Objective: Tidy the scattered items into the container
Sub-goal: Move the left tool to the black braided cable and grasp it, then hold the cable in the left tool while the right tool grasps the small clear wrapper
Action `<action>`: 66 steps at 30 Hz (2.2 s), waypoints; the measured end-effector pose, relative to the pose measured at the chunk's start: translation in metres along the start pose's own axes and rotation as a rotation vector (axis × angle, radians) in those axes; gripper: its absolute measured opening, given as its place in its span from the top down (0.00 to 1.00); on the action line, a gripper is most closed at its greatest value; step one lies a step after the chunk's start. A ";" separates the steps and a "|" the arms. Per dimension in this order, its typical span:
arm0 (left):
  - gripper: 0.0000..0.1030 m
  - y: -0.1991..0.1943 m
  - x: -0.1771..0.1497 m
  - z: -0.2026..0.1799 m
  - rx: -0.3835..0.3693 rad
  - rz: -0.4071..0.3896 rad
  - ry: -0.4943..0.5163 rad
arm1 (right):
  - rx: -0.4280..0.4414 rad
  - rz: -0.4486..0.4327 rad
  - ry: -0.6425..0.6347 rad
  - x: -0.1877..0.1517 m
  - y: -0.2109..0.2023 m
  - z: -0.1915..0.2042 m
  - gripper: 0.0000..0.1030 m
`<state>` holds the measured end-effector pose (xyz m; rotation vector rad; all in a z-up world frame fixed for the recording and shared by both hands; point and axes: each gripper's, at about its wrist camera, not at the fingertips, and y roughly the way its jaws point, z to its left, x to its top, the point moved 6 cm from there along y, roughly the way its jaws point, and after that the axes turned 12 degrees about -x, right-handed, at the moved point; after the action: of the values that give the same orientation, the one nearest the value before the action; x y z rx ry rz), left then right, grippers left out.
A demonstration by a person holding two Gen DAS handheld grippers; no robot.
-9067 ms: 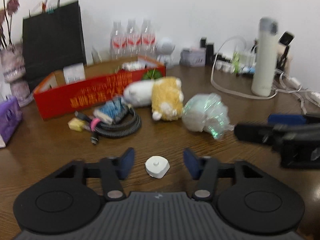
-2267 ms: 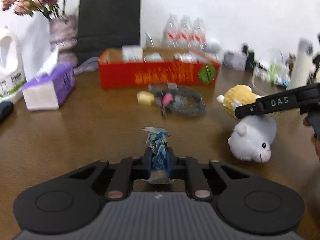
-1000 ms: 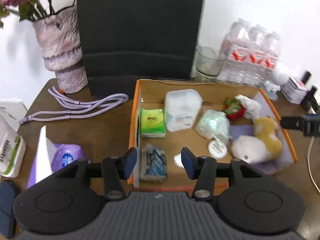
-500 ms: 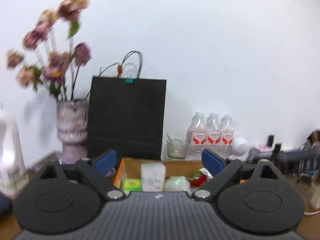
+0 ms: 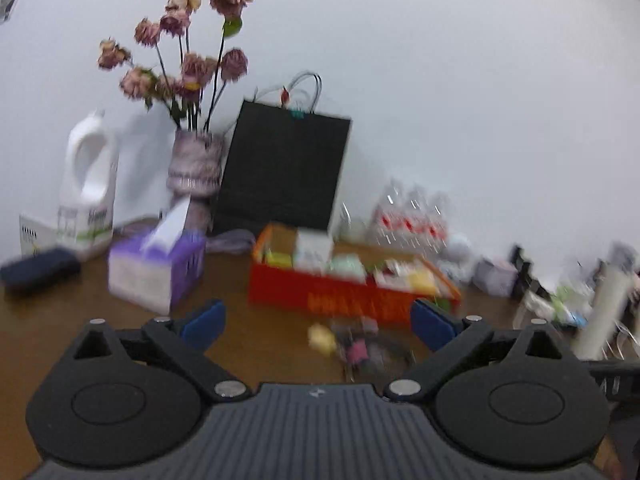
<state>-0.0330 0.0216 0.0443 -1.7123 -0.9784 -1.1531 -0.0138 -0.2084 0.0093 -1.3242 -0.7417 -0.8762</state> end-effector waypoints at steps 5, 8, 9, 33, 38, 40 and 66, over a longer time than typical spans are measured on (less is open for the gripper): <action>0.06 -0.002 -0.045 -0.014 -0.031 0.141 0.017 | 0.009 0.040 0.094 -0.052 -0.025 -0.003 0.09; 0.15 0.014 -0.043 -0.011 -0.008 0.169 0.004 | -0.011 0.039 0.085 -0.052 -0.018 0.001 0.12; 0.21 0.020 -0.043 -0.008 -0.011 0.184 -0.012 | -0.023 0.030 0.091 -0.050 -0.017 0.000 0.12; 0.80 0.186 -0.018 -0.006 -0.057 0.467 -0.047 | -0.177 -0.115 -0.327 -0.017 -0.051 -0.149 0.08; 0.80 0.154 -0.008 -0.009 -0.045 0.423 -0.035 | -0.149 -0.059 -0.230 -0.031 -0.041 -0.188 0.08; 0.80 0.141 -0.005 -0.006 -0.033 0.414 -0.052 | -0.163 -0.045 -0.222 -0.034 -0.036 -0.191 0.08; 0.79 0.094 -0.020 0.037 0.018 0.423 -0.046 | 0.120 -0.067 -0.194 -0.018 -0.040 -0.056 0.08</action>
<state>0.0584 0.0198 -0.0031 -1.8251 -0.6079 -0.8285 -0.0587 -0.2628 0.0072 -1.2952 -0.9802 -0.7509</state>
